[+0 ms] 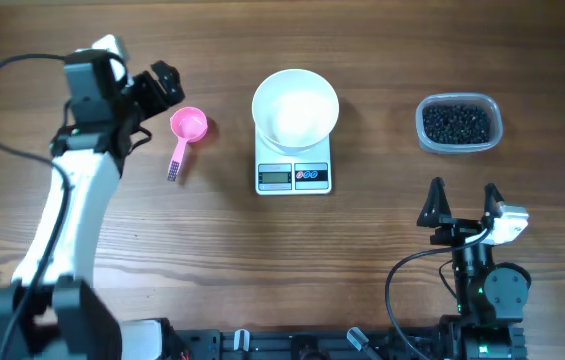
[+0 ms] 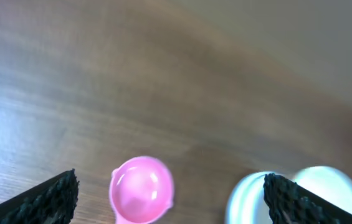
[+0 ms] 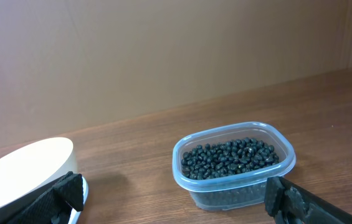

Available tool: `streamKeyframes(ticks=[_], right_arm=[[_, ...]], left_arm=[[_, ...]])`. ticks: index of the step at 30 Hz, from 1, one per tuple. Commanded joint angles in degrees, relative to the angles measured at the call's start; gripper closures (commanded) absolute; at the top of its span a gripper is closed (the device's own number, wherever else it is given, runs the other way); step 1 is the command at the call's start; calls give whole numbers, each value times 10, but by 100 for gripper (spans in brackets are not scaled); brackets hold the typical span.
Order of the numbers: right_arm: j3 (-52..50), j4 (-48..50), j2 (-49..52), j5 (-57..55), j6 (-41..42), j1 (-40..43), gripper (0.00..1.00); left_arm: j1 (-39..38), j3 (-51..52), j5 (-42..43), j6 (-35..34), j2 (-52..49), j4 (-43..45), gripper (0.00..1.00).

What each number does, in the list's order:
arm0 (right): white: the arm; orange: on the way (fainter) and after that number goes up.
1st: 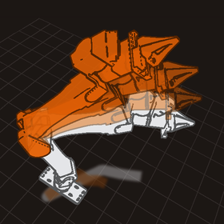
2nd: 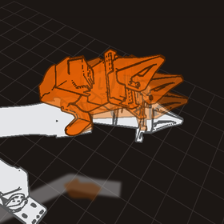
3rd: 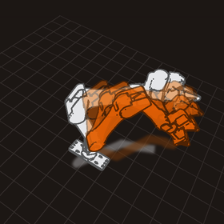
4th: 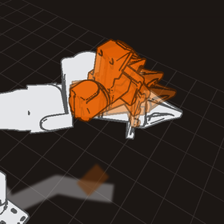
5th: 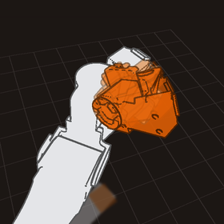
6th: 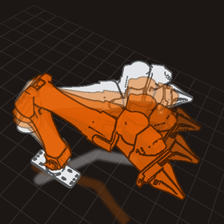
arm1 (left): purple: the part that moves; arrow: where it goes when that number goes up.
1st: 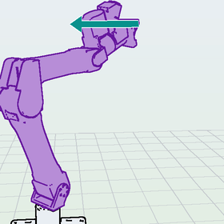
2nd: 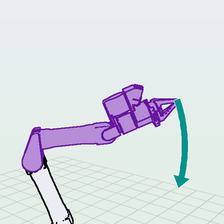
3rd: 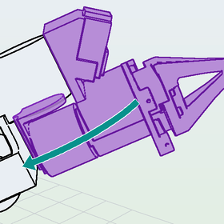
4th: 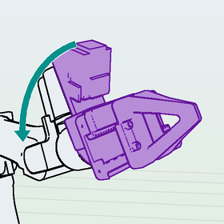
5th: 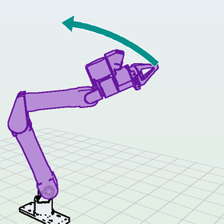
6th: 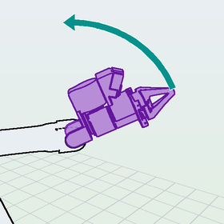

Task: Scoop item into bowl and weigh 150g on scale
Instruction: 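Lift the pink scoop with the left gripper off the table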

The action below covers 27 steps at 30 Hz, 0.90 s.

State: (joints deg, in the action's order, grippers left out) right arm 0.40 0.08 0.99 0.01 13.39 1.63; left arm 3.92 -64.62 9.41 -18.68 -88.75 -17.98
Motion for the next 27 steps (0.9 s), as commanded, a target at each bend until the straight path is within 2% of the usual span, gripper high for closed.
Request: streamKeyframes(ticks=[1, 9, 16, 23, 27], right_arm=[[-1, 3, -6, 1, 2, 2, 0], [-1, 3, -6, 1, 2, 2, 0], [-1, 3, -6, 1, 2, 2, 0], [-1, 3, -6, 1, 2, 2, 0], [-1, 3, -6, 1, 2, 2, 0]], left_arm=[[-9, -3, -31, 17, -49, 9, 0], [-11, -3, -29, -6, -86, 9, 0], [-35, -3, -37, 20, -94, 10, 10], [-44, -3, -91, 17, -123, 4, 25], [-43, -3, -91, 17, -133, -12, 26]])
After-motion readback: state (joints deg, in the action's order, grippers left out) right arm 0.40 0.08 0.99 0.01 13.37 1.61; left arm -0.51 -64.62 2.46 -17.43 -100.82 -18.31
